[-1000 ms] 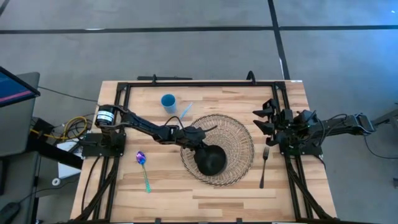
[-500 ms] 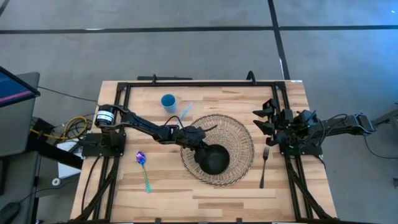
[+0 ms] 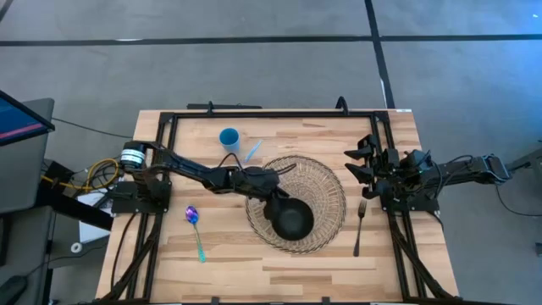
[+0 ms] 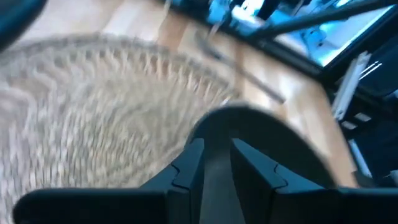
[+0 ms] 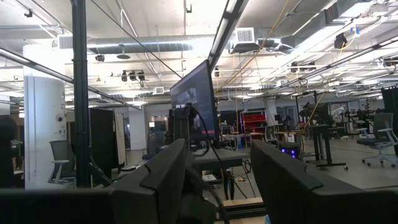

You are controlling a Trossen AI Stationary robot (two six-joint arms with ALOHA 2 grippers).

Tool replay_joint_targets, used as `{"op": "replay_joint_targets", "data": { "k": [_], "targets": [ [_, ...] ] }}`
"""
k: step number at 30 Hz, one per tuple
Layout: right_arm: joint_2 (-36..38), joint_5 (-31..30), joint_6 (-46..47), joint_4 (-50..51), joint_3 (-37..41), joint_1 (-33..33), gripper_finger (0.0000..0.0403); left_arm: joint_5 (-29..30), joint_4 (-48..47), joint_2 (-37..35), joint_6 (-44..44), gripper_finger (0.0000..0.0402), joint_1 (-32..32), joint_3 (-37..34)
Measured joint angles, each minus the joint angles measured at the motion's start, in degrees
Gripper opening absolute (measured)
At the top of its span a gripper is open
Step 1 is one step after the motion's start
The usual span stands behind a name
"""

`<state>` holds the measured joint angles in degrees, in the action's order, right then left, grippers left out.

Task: Pick & Place Utensil
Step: Put the black fork into the black bowl

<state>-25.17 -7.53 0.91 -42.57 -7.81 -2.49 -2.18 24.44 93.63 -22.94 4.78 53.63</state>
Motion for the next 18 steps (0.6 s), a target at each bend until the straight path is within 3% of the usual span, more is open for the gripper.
{"op": "replay_joint_targets", "data": {
  "k": [13, 18],
  "targets": [
    [-0.3, 0.0, 0.0, 0.2, 0.0, 0.0, 0.0175, 0.4, -6.7, -13.2, 9.2, 0.0079, -0.3, 0.0],
    [-5.1, 0.0, 3.0, 1.1, -0.7, -0.1, 0.0176, 0.6, -11.6, -17.8, 9.7, 0.0079, -1.0, 0.0]
  ]
}}
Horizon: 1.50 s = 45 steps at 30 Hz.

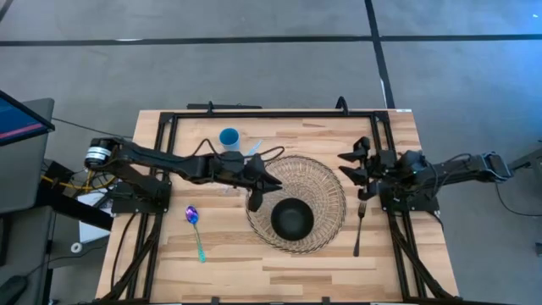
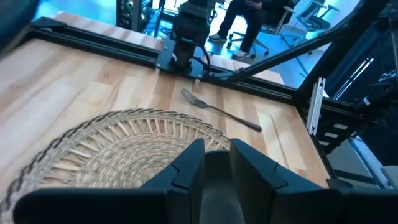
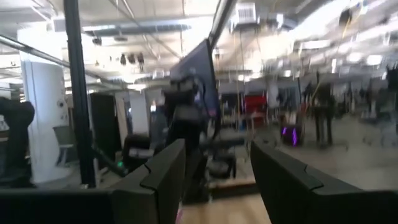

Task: Pick & Place Utensil
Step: Put the black fork into the black bowl

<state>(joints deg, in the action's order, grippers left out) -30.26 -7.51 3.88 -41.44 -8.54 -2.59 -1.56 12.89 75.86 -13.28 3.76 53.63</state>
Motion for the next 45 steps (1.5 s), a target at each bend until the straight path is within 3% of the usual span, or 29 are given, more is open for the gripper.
{"op": "replay_joint_targets", "data": {
  "k": [9, 12, 18, 23, 35, 41, 45],
  "targets": [
    [-16.3, -1.1, 4.8, 7.0, -10.4, -5.8, 0.0175, 2.0, -7.9, -7.1, 5.5, 0.0079, -2.7, 0.0],
    [-20.1, -7.9, 4.8, 12.0, -13.5, -10.0, 0.0173, 3.3, -11.5, -9.3, 8.7, 0.0079, -3.6, 0.0],
    [-25.9, -29.4, 10.3, 27.6, -20.4, -17.4, 0.0171, 10.7, -17.0, -11.6, 13.6, 0.0077, -3.9, 0.0],
    [-28.3, -36.1, 20.9, 37.6, -25.5, -22.6, 0.0171, 17.2, -18.9, -11.7, 14.9, 0.0077, -3.9, 0.0],
    [-29.0, -34.9, 62.5, 64.7, -29.4, -31.1, 0.0171, 20.5, -19.1, -11.7, 20.7, 0.0077, -3.9, 0.0],
    [-31.8, -24.5, 86.7, 79.3, -29.3, -34.3, 0.0171, 20.5, -19.1, -11.7, 20.7, 0.0076, -3.9, 0.0],
    [-36.5, -13.7, 96.3, 81.0, -29.3, -35.9, 0.0171, 20.5, -19.4, -11.7, 20.7, 0.0076, -3.9, 0.0]
  ]
}}
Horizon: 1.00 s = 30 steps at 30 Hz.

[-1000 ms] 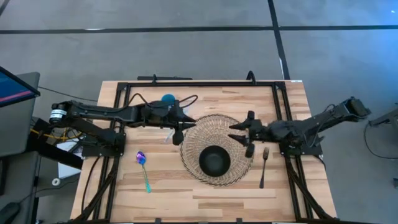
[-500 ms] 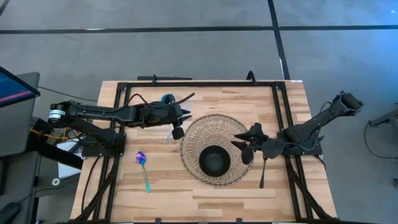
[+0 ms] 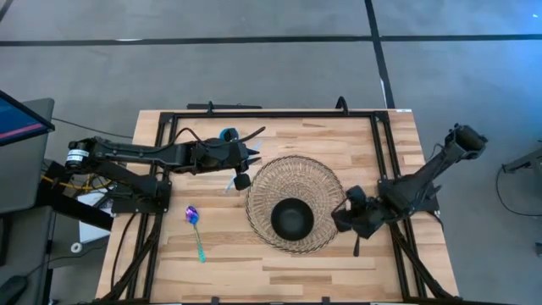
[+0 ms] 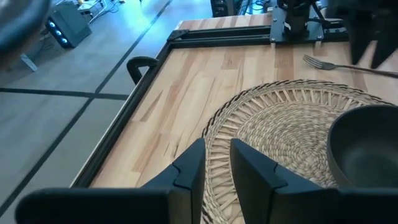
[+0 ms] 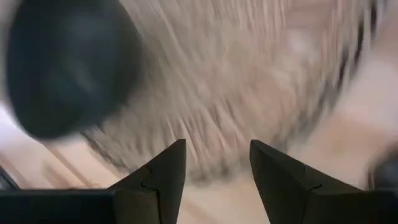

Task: Pick & Place Utensil
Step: Put the black fork into the black bowl

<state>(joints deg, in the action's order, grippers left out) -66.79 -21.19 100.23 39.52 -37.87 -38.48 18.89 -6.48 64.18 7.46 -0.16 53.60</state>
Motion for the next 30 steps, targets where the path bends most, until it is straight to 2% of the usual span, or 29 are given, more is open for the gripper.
{"op": "replay_joint_targets", "data": {
  "k": [4, 13, 25, 28, 30],
  "targets": [
    [-4.3, 9.4, 6.4, -0.1, 0.0, -1.3, 0.0171, 0.0, 0.0, 0.0, 0.0, 0.0076, 0.0, 0.0],
    [-9.7, 22.6, 17.9, 7.4, 0.0, -1.7, 0.0171, 0.0, 0.0, 0.0, 0.0, 0.0076, 0.0, 0.0],
    [-19.6, 21.3, 20.5, 5.0, -0.3, -1.6, 0.0169, 0.0, 0.0, 0.0, 0.0, 0.0076, 0.0, 0.0],
    [-20.2, 20.9, 20.5, 5.0, -0.4, -1.6, 0.015, 0.0, 0.0, 0.0, 0.0, 0.0076, 0.0, 0.0],
    [-19.7, 21.0, 20.4, 4.8, -0.3, -1.6, 0.0123, 0.0, 0.0, 0.0, -0.1, 0.0076, 0.0, 0.0]
  ]
}}
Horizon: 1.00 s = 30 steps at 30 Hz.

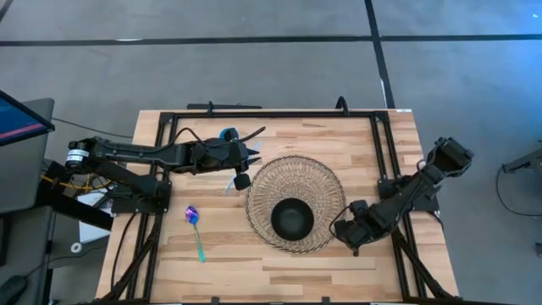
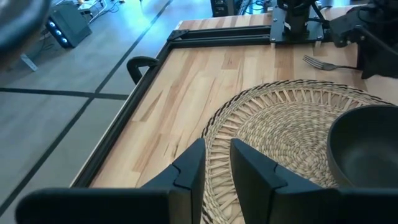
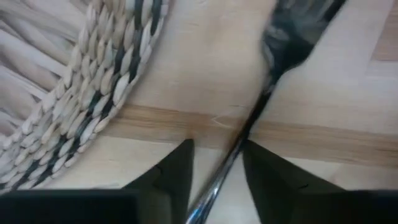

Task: Pick & Place Utensil
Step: Put the black fork into the black bowl

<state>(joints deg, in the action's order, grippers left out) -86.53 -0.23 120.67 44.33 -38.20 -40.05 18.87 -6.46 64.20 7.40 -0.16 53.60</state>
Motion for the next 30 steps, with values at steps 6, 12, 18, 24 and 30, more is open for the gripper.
{"op": "replay_joint_targets", "data": {
  "k": [6, 12, 18, 24, 30],
  "targets": [
    [2.2, 0.0, -1.3, 0.2, 0.3, 0.0, 0.0015, 0.0, 0.0, 0.0, -0.1, 0.0076, 0.0, 0.0],
    [2.9, -1.3, -3.4, 0.5, 0.4, 0.0, 0.0019, 0.0, 0.0, 0.0, -0.1, 0.0076, 0.0, 0.0],
    [2.9, -2.8, -7.3, 2.8, -3.0, 0.0, 0.0008, 0.0, -0.2, 0.0, -0.1, 0.0076, 0.0, 0.0],
    [4.7, -2.8, -10.3, 6.7, -10.6, 0.7, 0.0003, 0.0, -0.2, 0.0, -0.1, 0.0076, 0.0, 0.0],
    [6.1, -2.7, -16.8, 7.4, -18.4, 4.3, 0.0003, 0.0, -0.2, 0.0, -0.2, 0.0076, 0.0, 0.0]
  ]
}}
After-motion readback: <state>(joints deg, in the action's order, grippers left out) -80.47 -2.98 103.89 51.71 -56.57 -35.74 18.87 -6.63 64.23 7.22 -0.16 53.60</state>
